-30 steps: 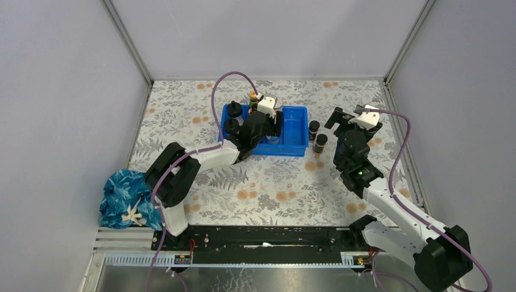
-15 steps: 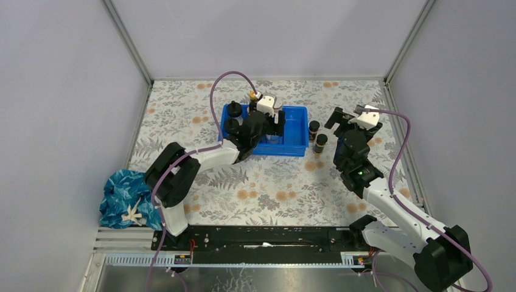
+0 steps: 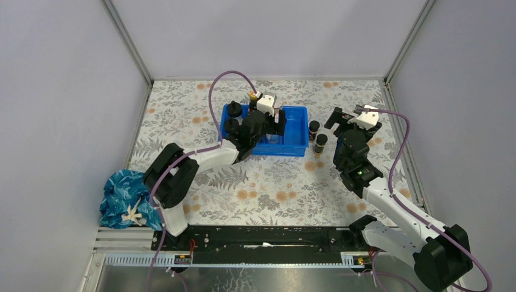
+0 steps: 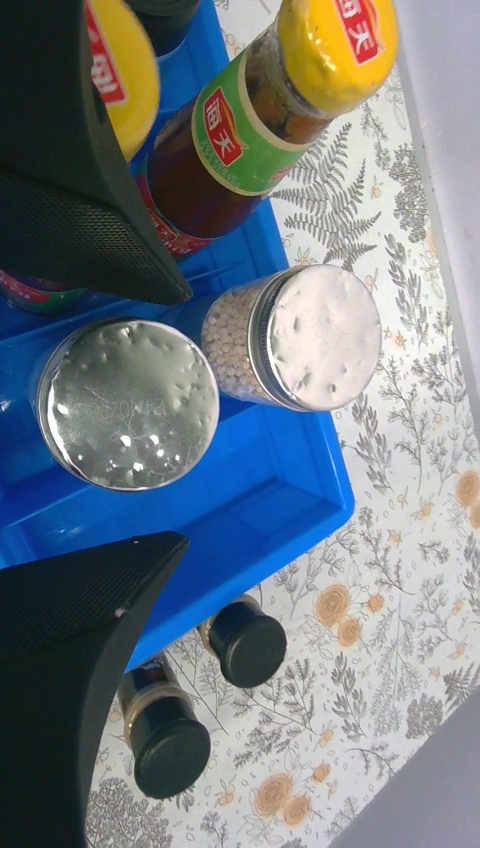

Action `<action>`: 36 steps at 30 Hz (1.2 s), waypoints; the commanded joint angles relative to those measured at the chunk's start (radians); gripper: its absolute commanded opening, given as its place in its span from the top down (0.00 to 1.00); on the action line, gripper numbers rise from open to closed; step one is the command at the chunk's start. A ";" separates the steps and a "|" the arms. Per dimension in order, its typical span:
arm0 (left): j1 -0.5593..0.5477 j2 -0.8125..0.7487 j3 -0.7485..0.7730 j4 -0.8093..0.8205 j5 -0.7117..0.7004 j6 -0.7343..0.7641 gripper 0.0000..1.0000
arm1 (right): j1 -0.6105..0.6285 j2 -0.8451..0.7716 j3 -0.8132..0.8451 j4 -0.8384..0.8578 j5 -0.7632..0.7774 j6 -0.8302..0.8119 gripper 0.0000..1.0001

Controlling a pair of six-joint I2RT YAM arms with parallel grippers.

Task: Organize the condiment bottles
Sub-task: Place the bottle in the storage box, then pick up the bottle from the center of the board.

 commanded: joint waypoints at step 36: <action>-0.739 -0.601 -0.448 0.459 -0.593 0.275 0.15 | -0.016 0.326 0.278 -0.307 -0.306 0.103 0.00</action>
